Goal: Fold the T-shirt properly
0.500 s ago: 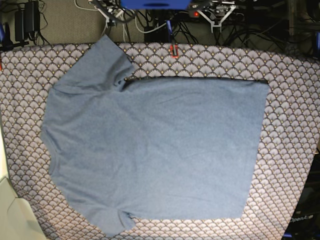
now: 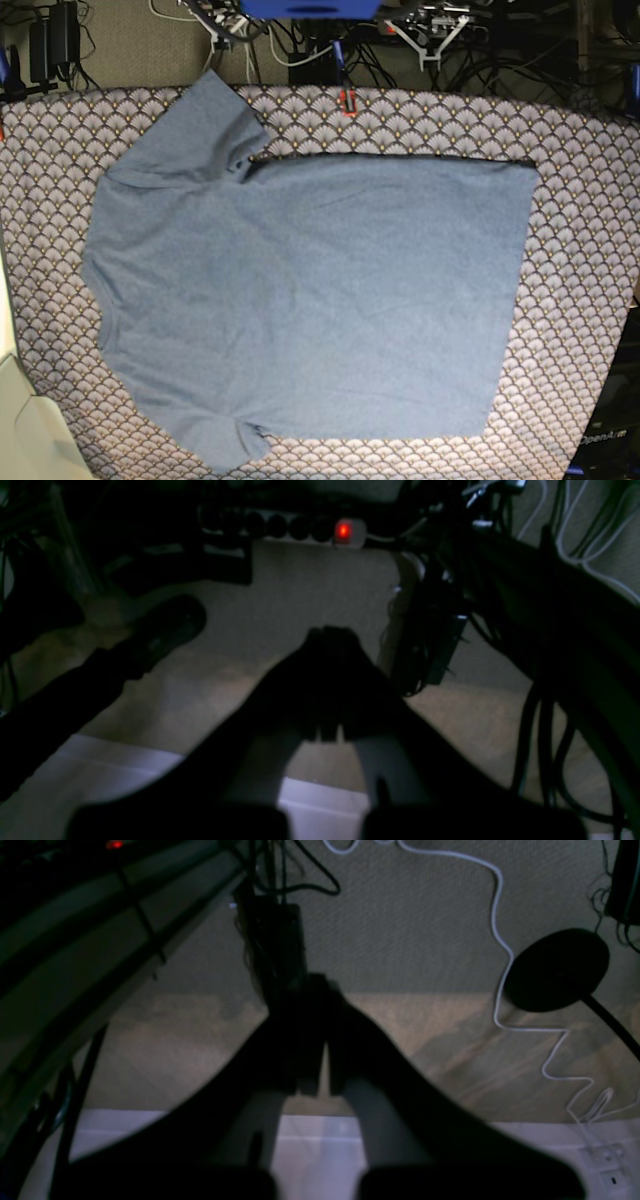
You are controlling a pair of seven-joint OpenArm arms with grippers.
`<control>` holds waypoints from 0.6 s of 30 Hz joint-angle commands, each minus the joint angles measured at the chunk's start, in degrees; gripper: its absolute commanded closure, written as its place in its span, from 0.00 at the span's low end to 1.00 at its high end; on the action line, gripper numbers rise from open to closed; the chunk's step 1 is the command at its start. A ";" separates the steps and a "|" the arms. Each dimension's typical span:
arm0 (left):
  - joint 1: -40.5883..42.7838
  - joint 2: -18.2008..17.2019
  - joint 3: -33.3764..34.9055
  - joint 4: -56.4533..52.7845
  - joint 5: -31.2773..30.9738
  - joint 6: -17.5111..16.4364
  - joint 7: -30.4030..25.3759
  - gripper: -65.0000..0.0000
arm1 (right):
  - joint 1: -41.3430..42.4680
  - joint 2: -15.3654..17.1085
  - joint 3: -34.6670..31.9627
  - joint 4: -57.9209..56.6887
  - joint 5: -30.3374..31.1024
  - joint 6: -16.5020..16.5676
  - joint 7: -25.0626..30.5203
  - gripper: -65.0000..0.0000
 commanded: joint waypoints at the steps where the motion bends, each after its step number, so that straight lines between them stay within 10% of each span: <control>1: -0.04 -0.09 0.00 0.19 0.16 0.21 -0.32 1.00 | -0.01 -0.13 -0.01 0.10 0.19 -0.84 0.16 1.00; 18: 0.92 -0.88 0.00 0.54 0.16 0.21 -0.49 1.00 | -0.36 -0.13 -0.10 1.16 0.19 -0.84 0.16 1.00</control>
